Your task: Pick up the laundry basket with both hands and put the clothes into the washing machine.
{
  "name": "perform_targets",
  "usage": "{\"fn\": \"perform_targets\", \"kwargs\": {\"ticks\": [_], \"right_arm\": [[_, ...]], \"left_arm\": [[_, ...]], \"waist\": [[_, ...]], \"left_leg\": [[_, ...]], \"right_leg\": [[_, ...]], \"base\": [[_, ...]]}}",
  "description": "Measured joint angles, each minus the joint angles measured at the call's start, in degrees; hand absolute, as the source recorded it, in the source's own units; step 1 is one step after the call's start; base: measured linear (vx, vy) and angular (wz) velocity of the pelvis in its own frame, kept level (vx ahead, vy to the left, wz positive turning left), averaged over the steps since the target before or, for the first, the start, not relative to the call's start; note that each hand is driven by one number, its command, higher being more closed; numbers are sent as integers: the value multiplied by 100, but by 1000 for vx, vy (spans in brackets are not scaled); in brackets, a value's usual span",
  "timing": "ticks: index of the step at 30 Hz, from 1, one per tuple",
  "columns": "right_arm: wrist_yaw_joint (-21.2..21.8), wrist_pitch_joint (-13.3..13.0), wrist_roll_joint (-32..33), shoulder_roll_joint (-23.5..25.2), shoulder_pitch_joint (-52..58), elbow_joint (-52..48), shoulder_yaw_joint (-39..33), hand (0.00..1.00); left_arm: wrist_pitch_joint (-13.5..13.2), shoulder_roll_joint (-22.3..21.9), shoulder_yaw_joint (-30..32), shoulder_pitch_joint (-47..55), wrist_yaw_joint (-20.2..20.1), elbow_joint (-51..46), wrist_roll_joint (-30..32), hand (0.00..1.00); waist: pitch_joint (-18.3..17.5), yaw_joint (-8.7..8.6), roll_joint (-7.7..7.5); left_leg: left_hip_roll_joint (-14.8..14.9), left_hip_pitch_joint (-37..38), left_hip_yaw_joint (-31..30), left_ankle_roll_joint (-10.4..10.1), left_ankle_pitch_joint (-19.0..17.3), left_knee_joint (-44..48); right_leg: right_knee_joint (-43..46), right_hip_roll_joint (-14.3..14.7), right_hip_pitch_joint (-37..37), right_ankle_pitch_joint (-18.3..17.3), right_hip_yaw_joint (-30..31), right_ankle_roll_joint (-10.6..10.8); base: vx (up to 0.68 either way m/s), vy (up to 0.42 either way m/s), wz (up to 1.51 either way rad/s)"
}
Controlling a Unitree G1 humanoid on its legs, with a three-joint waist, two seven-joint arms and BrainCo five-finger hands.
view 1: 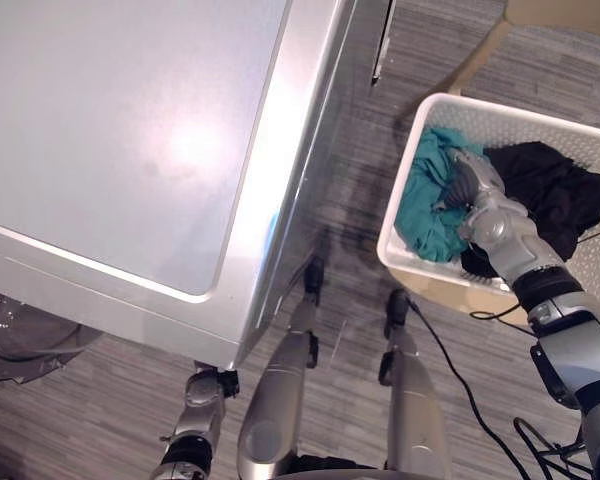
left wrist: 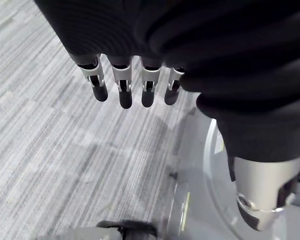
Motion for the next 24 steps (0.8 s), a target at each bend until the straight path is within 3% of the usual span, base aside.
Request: {"fn": "perform_targets", "kwargs": {"ticks": [6,11,14,17,18,21,24], "right_arm": [[4,131,292,126,237,-619,-88,100],[-26,220,345,633,1313,-1870,-965,100],[-242,228,458,1137,2119,-2737,-1652,100],[-339,220,617,1643,2852,-3299,-2165,100],[-374,216,761,1909,3219,-3527,-2340,100],[-381,157,1024,2347,3870,-3977,-2760,100],[-375,82,1477,2841,4420,-4477,-3069,100]], "left_arm": [[0,-13,11,-15,-1,-116,-28,0],[55,-12,97,2,-2,-124,-157,0],[140,-9,219,152,-5,-212,-167,0],[231,97,311,378,-14,-149,-167,0],[285,204,313,561,-20,-33,-163,0],[408,283,326,843,-122,84,-153,0],[506,265,514,1013,-142,142,-140,0]], "waist": [[3,38,-11],[48,38,-110],[24,-55,-235],[-225,-109,-460],[-469,-219,-598],[-843,-344,-801],[-1163,-356,-877]], "left_leg": [[71,73,-23,-50,33,31],[105,636,-5,-143,-42,41],[118,1068,-14,-181,-100,47],[175,1404,-9,-222,-164,9],[203,1555,-7,-223,-165,-107],[229,1886,29,-224,-165,-297],[235,2242,277,-185,-285,-296]], "right_leg": [[417,31,-74,-235,-107,-115],[603,38,397,-417,-114,-158],[566,52,848,-504,-128,-160],[361,124,1225,-520,-128,-159],[212,164,1398,-536,-134,-158],[-84,204,1708,-466,-94,-113],[-417,216,2093,-293,81,-120]], "base": [[24,-61,7],[18,-71,0],[-4,-37,-1],[-2,-28,-8],[0,0,0],[69,-14,-10],[91,8,-37]]}}
